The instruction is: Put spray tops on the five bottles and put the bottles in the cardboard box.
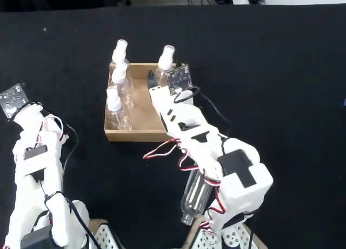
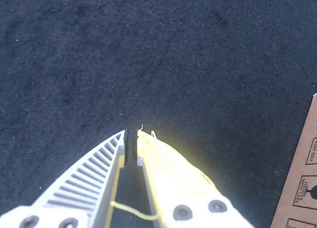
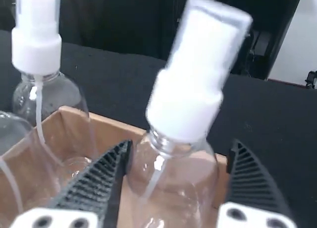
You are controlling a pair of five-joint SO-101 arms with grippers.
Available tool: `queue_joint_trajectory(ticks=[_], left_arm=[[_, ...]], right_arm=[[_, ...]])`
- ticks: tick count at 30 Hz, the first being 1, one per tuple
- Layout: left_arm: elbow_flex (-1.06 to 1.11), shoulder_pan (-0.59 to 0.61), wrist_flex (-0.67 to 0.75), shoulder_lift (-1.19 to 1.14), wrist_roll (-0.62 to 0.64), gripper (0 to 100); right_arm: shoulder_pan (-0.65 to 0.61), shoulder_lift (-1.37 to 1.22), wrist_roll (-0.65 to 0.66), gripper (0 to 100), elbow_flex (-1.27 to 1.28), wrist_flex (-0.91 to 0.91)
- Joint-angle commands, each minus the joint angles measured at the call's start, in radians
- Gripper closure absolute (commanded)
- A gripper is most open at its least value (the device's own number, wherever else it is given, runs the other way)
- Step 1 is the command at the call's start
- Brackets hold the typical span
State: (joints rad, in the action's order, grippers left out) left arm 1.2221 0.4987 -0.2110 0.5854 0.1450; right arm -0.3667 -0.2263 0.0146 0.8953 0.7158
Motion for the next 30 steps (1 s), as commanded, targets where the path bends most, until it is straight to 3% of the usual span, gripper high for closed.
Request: queue_joint_trajectory(ticks=[1,30], left_arm=[[-0.007,-0.008,0.017,0.035,0.002,97],[-0.007,-0.008,0.017,0.035,0.002,97]], right_arm=[[-0.015,0.019,0.003,73.1,-0.002,0.026],[-0.026,0.021,0.003,73.2,0.001,0.034]])
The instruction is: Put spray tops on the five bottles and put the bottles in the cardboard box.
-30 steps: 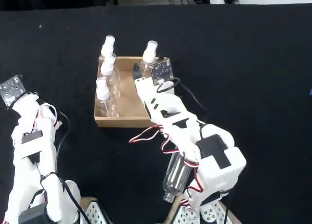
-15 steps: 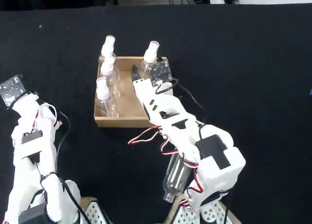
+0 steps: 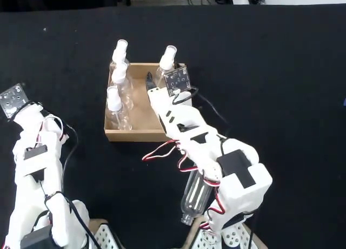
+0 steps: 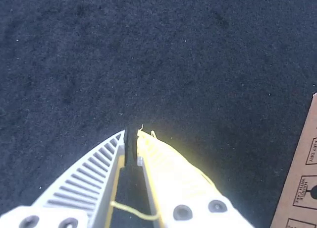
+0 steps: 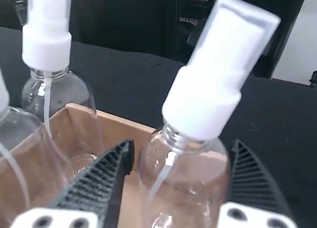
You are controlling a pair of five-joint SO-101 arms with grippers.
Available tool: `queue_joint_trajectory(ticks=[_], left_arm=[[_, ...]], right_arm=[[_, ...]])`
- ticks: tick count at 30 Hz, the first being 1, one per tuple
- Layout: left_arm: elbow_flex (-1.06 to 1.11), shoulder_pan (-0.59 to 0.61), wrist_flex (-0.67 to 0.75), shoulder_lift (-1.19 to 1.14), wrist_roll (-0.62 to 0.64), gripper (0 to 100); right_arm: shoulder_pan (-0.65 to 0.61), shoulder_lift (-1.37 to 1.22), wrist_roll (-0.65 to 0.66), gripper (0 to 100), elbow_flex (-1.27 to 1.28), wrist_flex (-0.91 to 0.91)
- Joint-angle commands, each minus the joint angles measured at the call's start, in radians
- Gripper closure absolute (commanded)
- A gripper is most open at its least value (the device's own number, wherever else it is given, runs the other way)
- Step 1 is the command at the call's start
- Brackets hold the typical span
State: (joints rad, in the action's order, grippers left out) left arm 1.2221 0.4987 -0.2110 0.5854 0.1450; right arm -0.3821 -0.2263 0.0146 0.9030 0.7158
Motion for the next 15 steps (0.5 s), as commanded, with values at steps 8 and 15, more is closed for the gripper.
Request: queue_joint_trajectory(ticks=[8,15], left_arm=[[-0.005,-0.008,0.017,0.035,0.002,97],[-0.005,-0.008,0.017,0.035,0.002,97]], right_arm=[[-0.012,0.021,0.002,57.8,-0.005,0.028],[-0.009,0.053,0.002,56.4,0.001,0.028]])
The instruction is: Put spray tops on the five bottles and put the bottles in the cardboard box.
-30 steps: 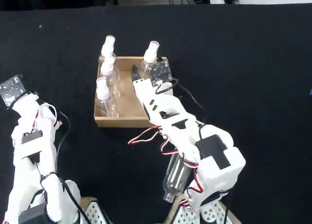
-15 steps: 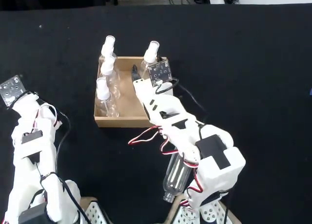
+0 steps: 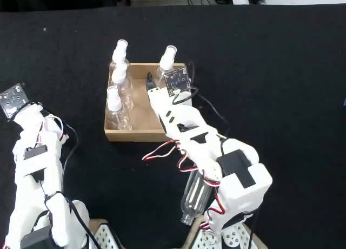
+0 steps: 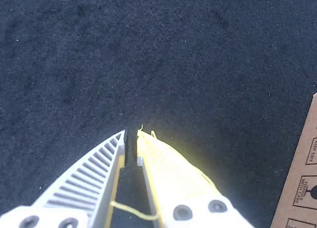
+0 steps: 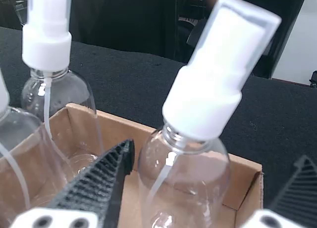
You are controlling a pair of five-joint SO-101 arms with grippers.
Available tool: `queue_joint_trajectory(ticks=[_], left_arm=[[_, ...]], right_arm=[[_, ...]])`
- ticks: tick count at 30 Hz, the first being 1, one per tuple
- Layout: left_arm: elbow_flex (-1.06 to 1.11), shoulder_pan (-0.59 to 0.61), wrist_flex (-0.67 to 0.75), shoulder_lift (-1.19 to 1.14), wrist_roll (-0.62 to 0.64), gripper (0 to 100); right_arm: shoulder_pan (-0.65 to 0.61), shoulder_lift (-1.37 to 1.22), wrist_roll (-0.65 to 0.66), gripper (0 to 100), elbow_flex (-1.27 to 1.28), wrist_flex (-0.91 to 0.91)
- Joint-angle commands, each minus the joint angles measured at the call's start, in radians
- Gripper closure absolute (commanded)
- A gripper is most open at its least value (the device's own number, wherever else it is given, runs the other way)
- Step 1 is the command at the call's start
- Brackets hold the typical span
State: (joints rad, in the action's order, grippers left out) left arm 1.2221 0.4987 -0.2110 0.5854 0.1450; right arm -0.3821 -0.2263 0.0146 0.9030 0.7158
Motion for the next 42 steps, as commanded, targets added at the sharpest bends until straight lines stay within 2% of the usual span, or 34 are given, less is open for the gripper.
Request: queue_joint_trajectory(ticks=[1,5,10,19,21,28,34,38,40,42], left_arm=[[-0.005,-0.008,0.017,0.035,0.002,97],[-0.005,-0.008,0.017,0.035,0.002,97],[-0.005,-0.008,0.017,0.035,0.002,97],[-0.007,-0.008,0.017,0.035,0.002,97],[-0.007,-0.008,0.017,0.035,0.002,97],[-0.007,-0.008,0.017,0.035,0.002,97],[-0.005,-0.008,0.017,0.035,0.002,97],[-0.005,-0.008,0.017,0.035,0.002,97],[-0.005,-0.008,0.017,0.035,0.002,97],[-0.004,-0.008,0.017,0.035,0.002,97]], right_arm=[[-0.008,0.077,0.002,56.4,0.005,0.026],[-0.009,0.182,0.002,56.4,0.056,0.018],[-0.011,0.266,-0.002,56.4,0.062,-0.1],[-0.005,0.407,0.0,56.4,0.067,-0.115],[0.006,0.46,0.0,56.4,0.061,-0.17],[0.069,0.746,-0.003,56.4,-0.025,-0.485],[0.157,1.033,-0.005,56.4,-0.045,-0.973],[0.261,1.194,-0.005,56.6,-0.045,-1.258],[0.311,1.259,-0.028,60.2,-0.045,-1.402],[0.351,1.31,-0.069,68.8,-0.041,-1.51]])
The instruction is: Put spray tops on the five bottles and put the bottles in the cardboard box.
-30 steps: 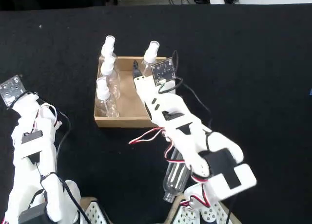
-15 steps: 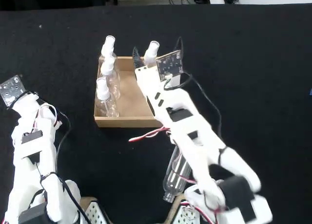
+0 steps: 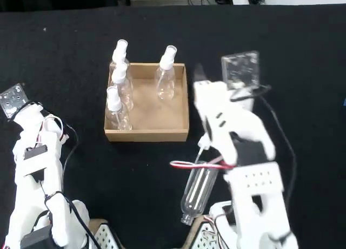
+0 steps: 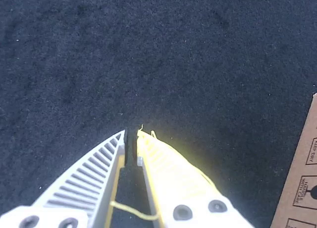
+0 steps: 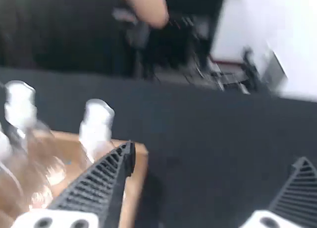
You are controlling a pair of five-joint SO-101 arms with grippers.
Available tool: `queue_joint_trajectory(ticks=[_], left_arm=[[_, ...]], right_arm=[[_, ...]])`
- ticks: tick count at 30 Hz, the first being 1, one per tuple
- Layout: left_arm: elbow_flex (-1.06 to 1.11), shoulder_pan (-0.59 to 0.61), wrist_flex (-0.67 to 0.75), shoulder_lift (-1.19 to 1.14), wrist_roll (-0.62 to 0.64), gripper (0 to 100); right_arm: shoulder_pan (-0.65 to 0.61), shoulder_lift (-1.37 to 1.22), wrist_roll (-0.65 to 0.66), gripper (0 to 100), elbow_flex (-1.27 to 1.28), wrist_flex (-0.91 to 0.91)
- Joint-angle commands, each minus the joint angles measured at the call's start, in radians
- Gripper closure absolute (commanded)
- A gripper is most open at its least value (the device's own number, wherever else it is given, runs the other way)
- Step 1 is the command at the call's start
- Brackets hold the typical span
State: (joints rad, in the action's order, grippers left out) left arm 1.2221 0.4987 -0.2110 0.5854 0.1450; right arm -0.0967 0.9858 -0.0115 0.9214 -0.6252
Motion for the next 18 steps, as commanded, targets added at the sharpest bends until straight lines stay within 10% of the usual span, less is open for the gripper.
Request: queue_joint_trajectory(ticks=[1,5,9,18], left_arm=[[-0.004,-0.008,0.017,0.035,0.002,97],[-0.004,-0.008,0.017,0.035,0.002,97],[-0.004,-0.008,0.017,0.035,0.002,97],[-0.004,-0.008,0.017,0.035,0.002,97]], right_arm=[[0.08,0.114,-0.057,74.3,-0.056,-0.206],[0.11,0.134,-0.064,88.1,-0.062,-0.371],[0.104,0.133,-0.02,81.5,-0.064,-0.568],[0.104,0.004,0.733,61.6,-0.117,-0.976]])
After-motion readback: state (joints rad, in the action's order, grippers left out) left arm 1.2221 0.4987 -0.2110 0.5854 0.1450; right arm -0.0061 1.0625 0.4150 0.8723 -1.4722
